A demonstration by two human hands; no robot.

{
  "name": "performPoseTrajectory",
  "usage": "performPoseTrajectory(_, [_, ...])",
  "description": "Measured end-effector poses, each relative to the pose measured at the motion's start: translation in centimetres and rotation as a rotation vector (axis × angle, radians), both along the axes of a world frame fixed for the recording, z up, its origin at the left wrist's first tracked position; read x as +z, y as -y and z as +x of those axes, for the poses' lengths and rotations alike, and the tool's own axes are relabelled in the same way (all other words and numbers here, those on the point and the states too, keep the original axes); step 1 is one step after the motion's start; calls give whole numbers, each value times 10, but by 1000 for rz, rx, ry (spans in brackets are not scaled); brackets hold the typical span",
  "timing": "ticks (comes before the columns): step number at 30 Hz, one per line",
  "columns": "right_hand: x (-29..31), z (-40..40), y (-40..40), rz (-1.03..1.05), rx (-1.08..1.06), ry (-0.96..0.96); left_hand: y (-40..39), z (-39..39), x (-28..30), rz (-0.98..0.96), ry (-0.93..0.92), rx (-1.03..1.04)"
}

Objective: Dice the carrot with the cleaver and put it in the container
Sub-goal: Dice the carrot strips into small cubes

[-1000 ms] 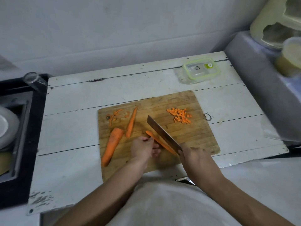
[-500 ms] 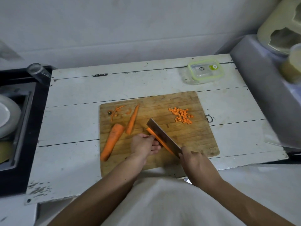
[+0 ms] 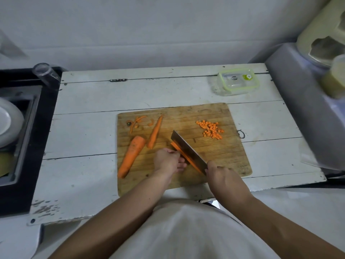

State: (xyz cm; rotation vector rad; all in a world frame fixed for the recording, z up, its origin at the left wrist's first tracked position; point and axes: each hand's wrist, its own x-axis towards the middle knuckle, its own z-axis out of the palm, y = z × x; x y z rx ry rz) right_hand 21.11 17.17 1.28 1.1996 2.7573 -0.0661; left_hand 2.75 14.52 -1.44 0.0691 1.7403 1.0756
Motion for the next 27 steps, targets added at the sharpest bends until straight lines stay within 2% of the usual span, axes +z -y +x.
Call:
performPoseTrajectory(14, [11, -7, 4, -122, -10, 117, 0, -2, 6, -9, 12, -28])
performPoseTrajectory(27, [25, -14, 2, -277, -32, 4, -2, 2, 6, -37, -127, -140])
